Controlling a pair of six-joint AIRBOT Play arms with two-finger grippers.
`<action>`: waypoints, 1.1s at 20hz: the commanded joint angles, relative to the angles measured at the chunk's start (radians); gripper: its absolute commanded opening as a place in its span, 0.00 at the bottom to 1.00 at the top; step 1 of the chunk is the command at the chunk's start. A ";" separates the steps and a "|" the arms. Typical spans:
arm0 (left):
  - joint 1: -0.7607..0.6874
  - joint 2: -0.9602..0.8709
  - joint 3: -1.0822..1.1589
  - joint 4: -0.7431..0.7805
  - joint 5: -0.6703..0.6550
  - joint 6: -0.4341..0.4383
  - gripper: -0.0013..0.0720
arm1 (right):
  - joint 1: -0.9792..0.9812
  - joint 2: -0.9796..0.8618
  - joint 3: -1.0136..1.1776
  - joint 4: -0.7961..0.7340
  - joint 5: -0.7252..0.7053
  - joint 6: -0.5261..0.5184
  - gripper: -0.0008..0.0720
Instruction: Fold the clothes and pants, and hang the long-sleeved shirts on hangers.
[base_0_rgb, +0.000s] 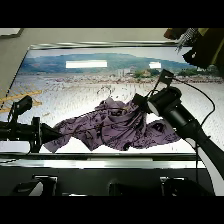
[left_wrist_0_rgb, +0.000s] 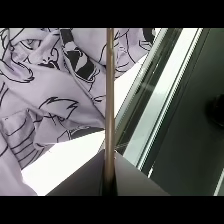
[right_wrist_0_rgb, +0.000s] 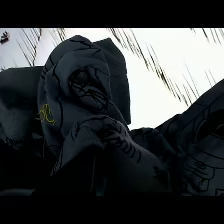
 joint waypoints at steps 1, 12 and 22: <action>-0.047 -0.016 0.000 -0.001 0.061 0.004 0.05 | 0.001 0.050 0.005 0.042 -0.042 -0.022 0.08; -0.186 -0.064 0.000 -0.002 0.160 0.020 0.05 | 0.001 0.079 0.326 0.103 0.142 -0.261 0.08; -0.349 -0.150 0.000 -0.112 0.301 0.053 0.05 | 0.001 0.014 0.365 0.160 0.313 -0.394 0.08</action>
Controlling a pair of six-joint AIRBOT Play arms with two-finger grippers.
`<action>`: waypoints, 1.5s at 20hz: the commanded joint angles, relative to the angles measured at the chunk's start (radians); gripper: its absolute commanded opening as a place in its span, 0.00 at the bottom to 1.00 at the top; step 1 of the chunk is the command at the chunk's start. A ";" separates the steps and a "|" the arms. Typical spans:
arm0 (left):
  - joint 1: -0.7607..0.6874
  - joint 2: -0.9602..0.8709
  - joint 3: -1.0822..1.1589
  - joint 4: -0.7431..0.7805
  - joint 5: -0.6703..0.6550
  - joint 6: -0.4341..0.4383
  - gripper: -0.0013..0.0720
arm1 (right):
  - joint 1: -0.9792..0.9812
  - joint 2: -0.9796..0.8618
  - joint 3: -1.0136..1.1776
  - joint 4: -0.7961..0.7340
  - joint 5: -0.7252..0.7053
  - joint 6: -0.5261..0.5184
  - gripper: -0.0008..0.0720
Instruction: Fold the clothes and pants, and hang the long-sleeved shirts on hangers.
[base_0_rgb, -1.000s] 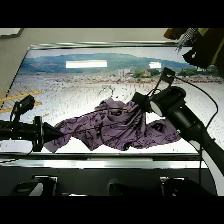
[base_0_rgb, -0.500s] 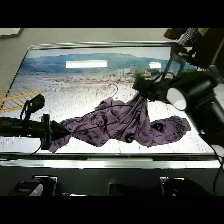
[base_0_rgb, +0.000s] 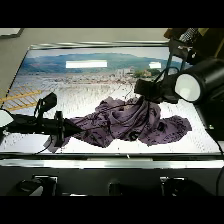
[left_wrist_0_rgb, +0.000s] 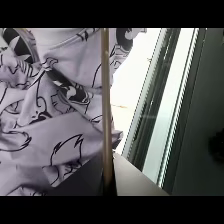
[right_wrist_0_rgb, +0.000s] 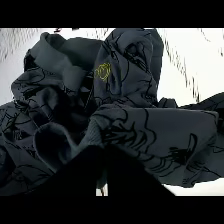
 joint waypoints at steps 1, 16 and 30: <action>-0.051 -0.047 0.000 -0.026 0.027 0.009 0.05 | 0.001 -0.023 0.005 0.023 -0.003 -0.035 0.08; -0.155 -0.141 0.000 -0.057 0.162 0.019 0.05 | 0.115 0.016 0.005 0.043 -0.007 -0.058 0.08; -0.155 -0.140 0.000 -0.168 0.211 0.061 0.05 | 0.115 0.016 0.005 -0.038 0.078 -0.071 0.17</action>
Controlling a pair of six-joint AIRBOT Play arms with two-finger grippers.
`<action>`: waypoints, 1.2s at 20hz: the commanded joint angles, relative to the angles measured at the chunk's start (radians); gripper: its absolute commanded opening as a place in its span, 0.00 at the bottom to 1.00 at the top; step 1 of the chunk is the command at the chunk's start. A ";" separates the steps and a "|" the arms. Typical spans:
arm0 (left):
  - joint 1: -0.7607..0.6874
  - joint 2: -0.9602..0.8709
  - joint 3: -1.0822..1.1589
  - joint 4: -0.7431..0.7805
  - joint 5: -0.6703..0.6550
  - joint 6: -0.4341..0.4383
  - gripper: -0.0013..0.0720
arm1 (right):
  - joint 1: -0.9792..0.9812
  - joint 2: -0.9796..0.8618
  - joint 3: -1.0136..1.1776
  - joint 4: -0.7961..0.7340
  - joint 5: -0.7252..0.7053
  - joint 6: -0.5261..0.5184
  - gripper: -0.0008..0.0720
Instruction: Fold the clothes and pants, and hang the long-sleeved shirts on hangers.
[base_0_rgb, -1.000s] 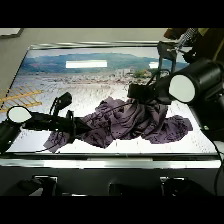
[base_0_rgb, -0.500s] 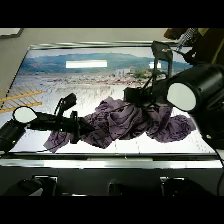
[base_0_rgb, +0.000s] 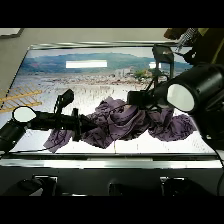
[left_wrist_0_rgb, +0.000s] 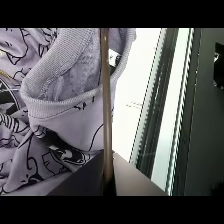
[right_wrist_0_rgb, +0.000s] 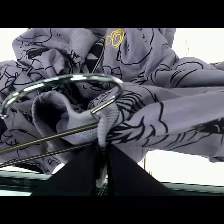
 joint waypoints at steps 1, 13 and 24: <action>0.000 0.000 0.000 -0.004 0.002 0.003 0.05 | 0.001 0.000 0.000 -0.020 0.004 -0.001 0.27; 0.000 0.000 0.000 -0.003 0.003 0.014 0.05 | -0.172 0.138 0.011 -0.121 0.017 0.129 0.83; 0.001 0.000 0.000 -0.003 0.007 0.014 0.05 | -0.568 -0.055 0.010 0.563 0.216 -1.337 0.83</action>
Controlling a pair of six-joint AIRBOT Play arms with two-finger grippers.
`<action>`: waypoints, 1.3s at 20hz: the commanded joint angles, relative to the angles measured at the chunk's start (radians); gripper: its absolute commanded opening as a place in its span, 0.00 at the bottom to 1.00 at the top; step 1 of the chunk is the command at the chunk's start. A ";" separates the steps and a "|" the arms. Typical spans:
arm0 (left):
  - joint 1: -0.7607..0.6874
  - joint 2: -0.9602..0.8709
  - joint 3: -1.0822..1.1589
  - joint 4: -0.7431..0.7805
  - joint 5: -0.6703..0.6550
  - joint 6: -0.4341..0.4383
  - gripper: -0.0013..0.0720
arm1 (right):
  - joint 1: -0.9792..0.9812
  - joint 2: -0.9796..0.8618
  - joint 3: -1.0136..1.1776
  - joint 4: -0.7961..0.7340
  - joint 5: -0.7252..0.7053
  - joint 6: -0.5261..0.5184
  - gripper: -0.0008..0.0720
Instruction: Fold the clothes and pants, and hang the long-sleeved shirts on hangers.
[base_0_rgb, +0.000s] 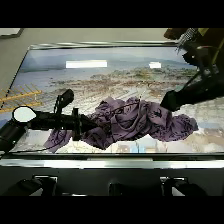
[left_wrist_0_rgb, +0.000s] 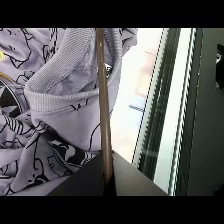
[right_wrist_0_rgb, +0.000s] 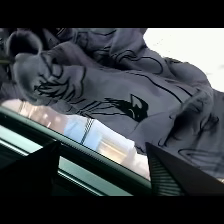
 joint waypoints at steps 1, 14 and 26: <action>0.001 0.000 0.000 0.001 0.000 0.000 0.05 | 0.029 -0.102 0.000 0.081 0.008 -0.400 0.83; 0.001 0.000 0.000 0.001 0.019 0.000 0.05 | 0.042 -0.257 -0.001 0.277 -0.046 -0.600 0.83; 0.001 0.000 0.000 0.001 0.019 0.000 0.05 | 0.037 -0.303 -0.002 0.386 0.074 -0.660 0.08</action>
